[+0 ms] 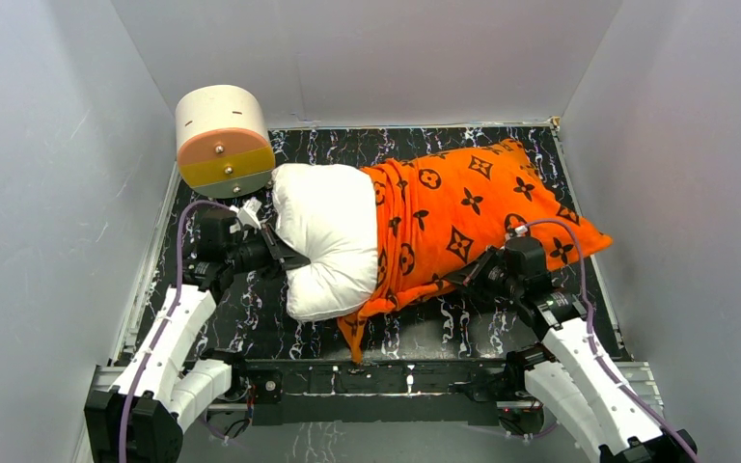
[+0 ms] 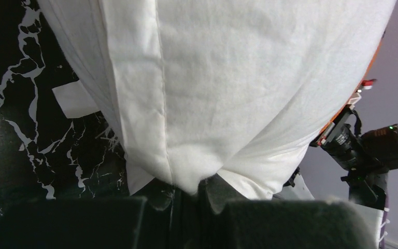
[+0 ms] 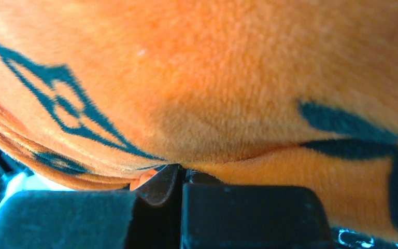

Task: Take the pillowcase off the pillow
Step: Remove the pillow from the pillowcase.

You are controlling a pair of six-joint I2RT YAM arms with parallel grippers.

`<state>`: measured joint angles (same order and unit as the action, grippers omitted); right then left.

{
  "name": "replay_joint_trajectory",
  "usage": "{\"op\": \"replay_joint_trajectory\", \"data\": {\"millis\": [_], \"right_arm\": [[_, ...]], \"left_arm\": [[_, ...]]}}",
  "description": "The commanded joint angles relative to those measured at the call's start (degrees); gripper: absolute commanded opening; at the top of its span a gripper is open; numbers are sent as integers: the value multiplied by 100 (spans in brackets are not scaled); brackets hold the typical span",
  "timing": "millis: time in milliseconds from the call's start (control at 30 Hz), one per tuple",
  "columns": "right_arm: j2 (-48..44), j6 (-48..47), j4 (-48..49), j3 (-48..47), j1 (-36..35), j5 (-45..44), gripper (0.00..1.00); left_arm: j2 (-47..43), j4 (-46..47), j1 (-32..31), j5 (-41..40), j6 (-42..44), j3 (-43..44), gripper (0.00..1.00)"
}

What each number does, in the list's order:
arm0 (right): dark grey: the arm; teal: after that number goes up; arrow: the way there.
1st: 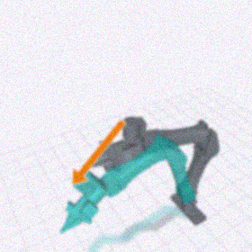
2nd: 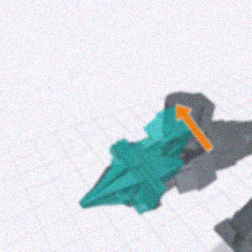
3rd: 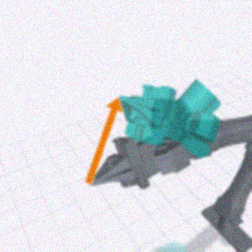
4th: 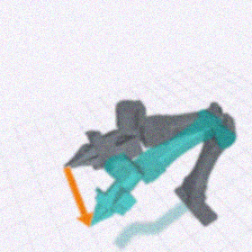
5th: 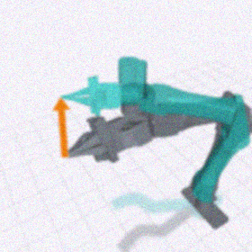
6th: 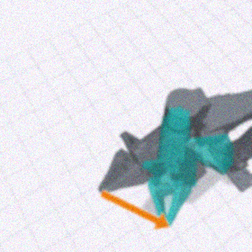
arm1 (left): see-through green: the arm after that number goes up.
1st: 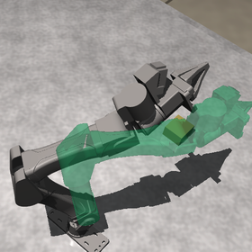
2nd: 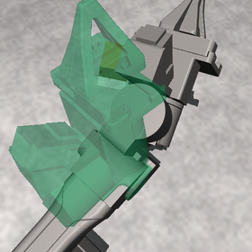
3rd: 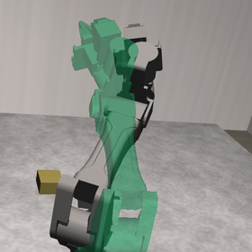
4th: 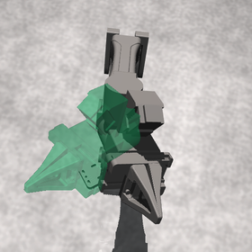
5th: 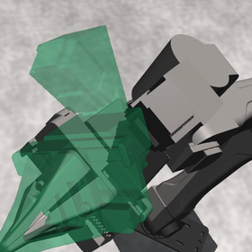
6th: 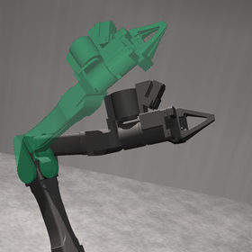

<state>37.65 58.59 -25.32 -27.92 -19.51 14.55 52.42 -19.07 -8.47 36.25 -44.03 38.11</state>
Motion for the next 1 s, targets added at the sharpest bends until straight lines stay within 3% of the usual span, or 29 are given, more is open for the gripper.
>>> {"op": "replay_joint_trajectory", "data": {"millis": [0, 133, 233, 433, 533, 567, 667, 767, 967], "right_arm": [[-120, -328, 59, -813, 33, -2253, 0], [-161, -950, -333, -1205, 31, -3974, 0], [-106, -1466, -292, -1265, 33, -4860, 0], [475, -2178, -392, -1622, 33, -5054, 0], [739, -2045, -648, -1889, 27, -4131, 4], [768, -1913, -726, -1975, 28, -3663, 11], [670, -1343, -612, -1906, 27, -2096, 46], [393, -704, -238, -1469, 30, -604, 62], [-132, 109, -127, -951, 26, 430, 76]], "left_arm": [[4, -565, 8, -1070, 519, 708, 0], [135, -1359, 54, -2306, 964, 1273, 0], [276, -1602, 268, -2657, 1264, 1587, 0], [559, -1446, 608, -2579, 1432, 1848, 0], [624, -1222, 609, -2102, 1392, 1802, 0], [620, -1145, 610, -1894, 1358, 1764, 0], [567, -994, 610, -1444, 1242, 1612, 0], [533, -950, 605, -1298, 1157, 1503, 0], [521, -886, 605, -1174, 1072, 1442, 0]]}}
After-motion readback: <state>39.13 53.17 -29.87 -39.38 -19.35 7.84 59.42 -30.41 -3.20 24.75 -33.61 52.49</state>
